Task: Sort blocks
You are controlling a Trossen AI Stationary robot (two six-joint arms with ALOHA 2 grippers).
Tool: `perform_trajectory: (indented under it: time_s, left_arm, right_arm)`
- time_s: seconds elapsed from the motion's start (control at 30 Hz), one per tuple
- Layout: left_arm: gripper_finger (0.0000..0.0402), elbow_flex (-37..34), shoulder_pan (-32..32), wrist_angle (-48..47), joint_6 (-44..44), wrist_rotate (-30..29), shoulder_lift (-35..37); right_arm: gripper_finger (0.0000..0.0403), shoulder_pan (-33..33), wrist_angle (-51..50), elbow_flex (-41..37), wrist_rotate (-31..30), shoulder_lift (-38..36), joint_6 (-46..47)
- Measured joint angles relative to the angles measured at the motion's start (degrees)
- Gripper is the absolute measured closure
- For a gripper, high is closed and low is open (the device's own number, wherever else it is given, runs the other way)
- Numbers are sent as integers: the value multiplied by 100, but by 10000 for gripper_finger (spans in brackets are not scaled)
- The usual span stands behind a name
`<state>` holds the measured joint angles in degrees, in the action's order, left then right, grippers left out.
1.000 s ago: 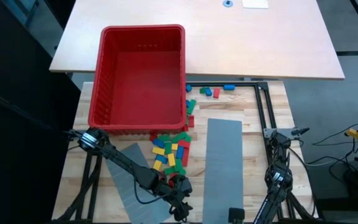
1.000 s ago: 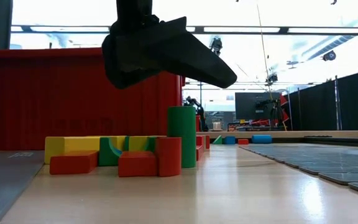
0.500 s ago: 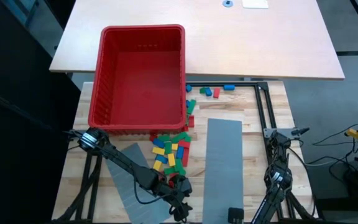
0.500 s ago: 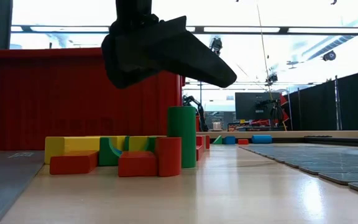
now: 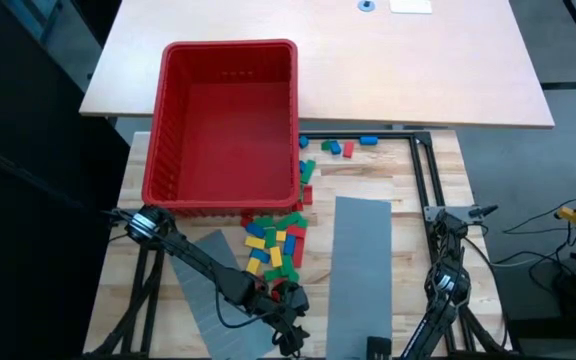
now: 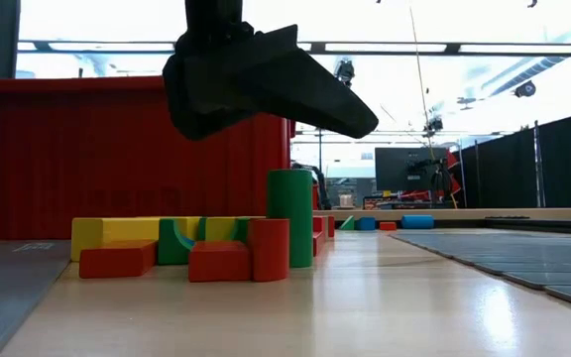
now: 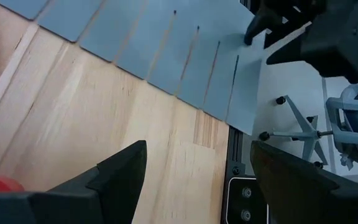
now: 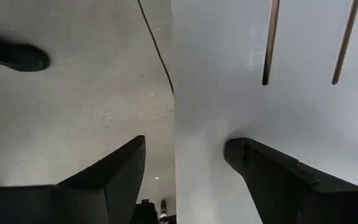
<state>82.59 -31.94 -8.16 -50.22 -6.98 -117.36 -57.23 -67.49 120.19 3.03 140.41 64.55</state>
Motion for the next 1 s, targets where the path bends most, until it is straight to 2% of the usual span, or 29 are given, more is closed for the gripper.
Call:
perform_trajectory:
  time_s: [0.2, 0.57, 0.87, 1.0]
  left_arm:
    - [127, 0, 0, -2, 0, 0, 0]
    - [127, 0, 0, -2, 21, 2, 0]
    - [127, 0, 0, -1, 24, 2, 0]
    - [127, 0, 0, 0, 24, 0, 0]
  right_arm:
    - [184, 0, 237, 51, 66, 10, 74]
    - [190, -2, 227, -19, -50, 12, 215]
    - [143, 0, 239, 130, 134, 41, 313]
    - [135, 0, 172, 242, 199, 55, 391]
